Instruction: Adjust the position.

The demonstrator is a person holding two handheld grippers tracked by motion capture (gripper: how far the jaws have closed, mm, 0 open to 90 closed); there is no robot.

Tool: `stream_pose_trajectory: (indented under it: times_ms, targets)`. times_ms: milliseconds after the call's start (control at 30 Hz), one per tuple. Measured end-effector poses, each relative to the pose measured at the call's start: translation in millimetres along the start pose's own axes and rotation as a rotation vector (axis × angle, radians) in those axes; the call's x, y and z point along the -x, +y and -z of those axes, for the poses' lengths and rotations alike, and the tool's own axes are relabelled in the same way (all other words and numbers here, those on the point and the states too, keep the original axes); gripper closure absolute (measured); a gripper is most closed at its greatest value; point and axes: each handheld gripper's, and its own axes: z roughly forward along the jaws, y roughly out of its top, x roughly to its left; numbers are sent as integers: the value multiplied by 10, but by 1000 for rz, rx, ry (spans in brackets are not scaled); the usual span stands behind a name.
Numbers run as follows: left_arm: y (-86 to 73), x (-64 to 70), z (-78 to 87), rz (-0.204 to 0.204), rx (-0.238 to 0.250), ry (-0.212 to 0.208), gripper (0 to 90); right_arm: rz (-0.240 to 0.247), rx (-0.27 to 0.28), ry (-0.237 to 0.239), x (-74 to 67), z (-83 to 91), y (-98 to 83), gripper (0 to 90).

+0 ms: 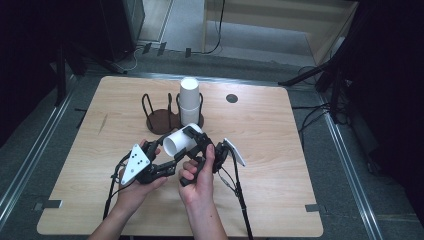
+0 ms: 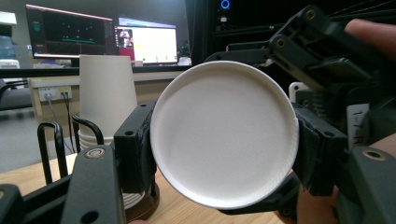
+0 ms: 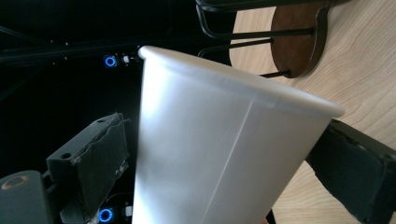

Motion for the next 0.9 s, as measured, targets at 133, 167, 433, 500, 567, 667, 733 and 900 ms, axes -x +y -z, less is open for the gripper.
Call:
stream_pose_trajectory:
  times_ms: [133,167,433,500,567,667,733,900]
  targets:
    - [5,17,-2,-6,2,-13,338,-30,5,4,27,-30,19,113]
    - [7,19,0,-8,0,-15,338,-31,6,4,28,-32,21,130]
    - [23,-26,27,1,-2,-54,329,-32,35,66,46,-14,0,234]
    - [35,-37,40,25,-5,-58,323,-28,39,82,44,-14,-12,249]
    - [44,-40,52,36,-8,-51,325,-22,50,91,43,-15,-16,255]
    - [80,-43,96,74,-24,-64,336,9,74,111,25,7,-9,267]
    - [91,-58,107,99,-30,-80,323,31,91,116,12,23,0,270]
    - [137,-88,140,130,-51,-109,167,102,154,122,-27,74,16,270]
